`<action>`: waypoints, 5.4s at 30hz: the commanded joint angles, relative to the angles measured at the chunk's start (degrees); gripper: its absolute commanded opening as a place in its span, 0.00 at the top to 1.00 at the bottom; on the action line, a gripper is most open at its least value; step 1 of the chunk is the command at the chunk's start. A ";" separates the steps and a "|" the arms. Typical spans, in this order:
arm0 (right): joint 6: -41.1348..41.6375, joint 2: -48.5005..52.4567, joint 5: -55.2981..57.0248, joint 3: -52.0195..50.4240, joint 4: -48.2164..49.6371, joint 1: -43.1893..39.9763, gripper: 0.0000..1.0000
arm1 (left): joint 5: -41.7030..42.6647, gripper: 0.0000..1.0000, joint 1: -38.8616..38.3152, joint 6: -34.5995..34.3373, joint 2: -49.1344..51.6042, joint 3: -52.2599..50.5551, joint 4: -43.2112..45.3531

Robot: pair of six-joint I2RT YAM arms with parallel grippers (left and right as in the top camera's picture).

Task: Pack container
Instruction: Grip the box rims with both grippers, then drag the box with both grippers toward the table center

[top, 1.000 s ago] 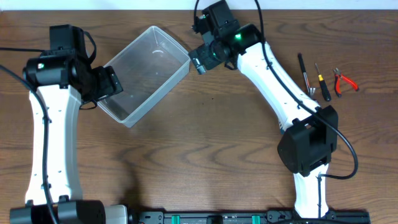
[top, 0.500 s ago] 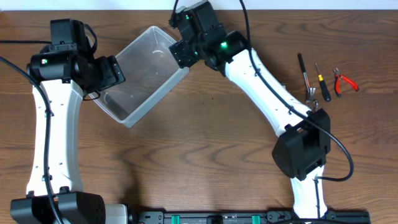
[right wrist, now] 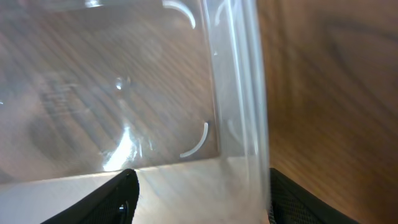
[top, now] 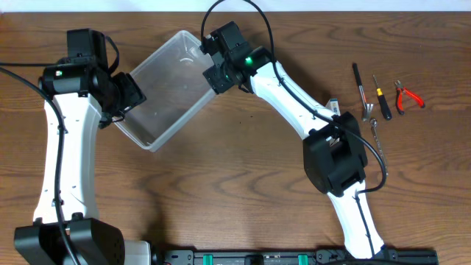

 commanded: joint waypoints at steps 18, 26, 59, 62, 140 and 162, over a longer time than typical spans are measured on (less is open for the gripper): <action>-1.79 0.52 1.22 0.50 1.40 -1.42 0.73 | 0.26 0.94 1.38 -1.75 0.72 -7.37 1.03; -1.79 0.52 1.22 0.50 1.25 -1.42 0.85 | 0.42 0.94 1.38 -1.75 0.72 -7.37 1.03; 0.15 -1.57 3.17 10.47 -3.80 -1.40 0.99 | 0.39 0.90 1.38 -1.70 0.72 -7.37 0.76; 1.81 -1.68 3.17 10.49 -4.83 -1.53 0.99 | 0.39 0.89 1.38 -1.70 0.72 -7.37 0.55; 8.35 -3.91 13.25 10.49 -26.25 -11.30 0.99 | 23.15 0.45 -6.36 4.52 3.67 -17.66 23.54; 8.31 -3.91 13.27 10.47 -35.91 -14.40 0.84 | 23.15 0.44 -8.96 3.87 3.65 -17.66 23.32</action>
